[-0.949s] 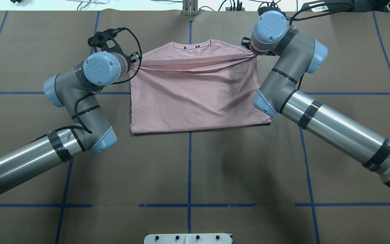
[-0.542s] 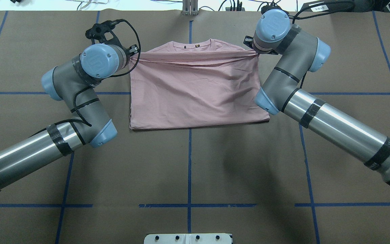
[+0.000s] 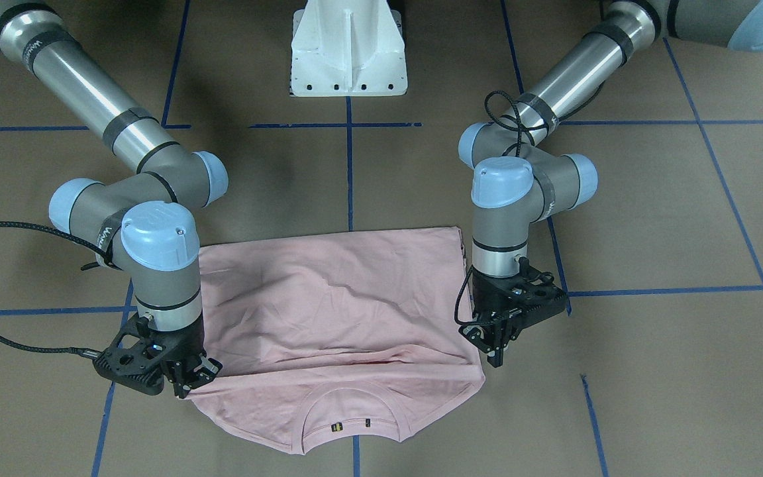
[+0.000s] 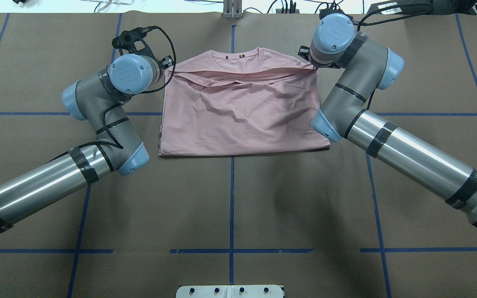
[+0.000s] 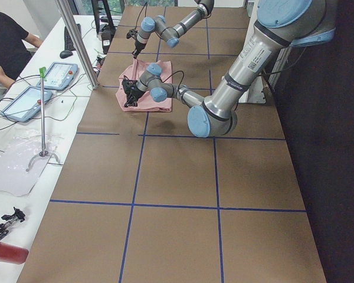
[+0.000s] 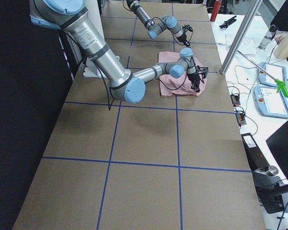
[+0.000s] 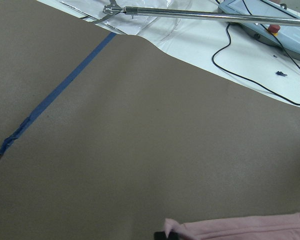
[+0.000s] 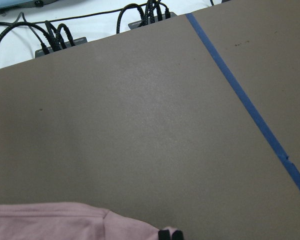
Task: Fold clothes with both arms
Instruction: 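Release and move the right gripper to the folded shirt's nearer corner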
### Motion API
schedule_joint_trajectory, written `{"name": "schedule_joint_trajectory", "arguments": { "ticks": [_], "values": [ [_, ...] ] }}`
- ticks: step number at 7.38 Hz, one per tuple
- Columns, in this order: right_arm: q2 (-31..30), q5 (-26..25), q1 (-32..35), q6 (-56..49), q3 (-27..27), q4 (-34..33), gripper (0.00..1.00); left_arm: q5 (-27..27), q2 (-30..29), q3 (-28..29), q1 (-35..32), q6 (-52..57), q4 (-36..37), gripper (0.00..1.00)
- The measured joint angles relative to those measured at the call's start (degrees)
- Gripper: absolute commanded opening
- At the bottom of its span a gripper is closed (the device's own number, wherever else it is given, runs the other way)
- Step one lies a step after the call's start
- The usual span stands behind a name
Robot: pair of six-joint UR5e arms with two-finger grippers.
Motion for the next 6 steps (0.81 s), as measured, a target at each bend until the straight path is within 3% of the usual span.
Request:
{"name": "schedule_joint_trajectory", "arguments": {
  "ticks": [2, 3, 5, 6],
  "values": [
    [0.08, -0.06, -0.05, 0.00, -0.37, 0.06, 0.73, -0.08, 0.02, 0.22, 0.06, 0.26, -0.60, 0.30],
    [0.21, -0.07, -0.05, -0.01, -0.47, 0.08, 1.00, -0.13, 0.27, 0.05, 0.00, 0.43, -1.87, 0.31],
    [-0.31, 0.84, 0.32, 0.20, 1.27, 0.28, 1.00, -1.77, 2.28, -2.81, -0.28, 0.58, -4.43, 0.31],
    [-2.97, 3.08, 0.30, 0.52, 5.98, 0.32, 1.00, -4.68, 4.85, -6.30, -0.38, 0.58, -4.85, 0.31]
  ]
}}
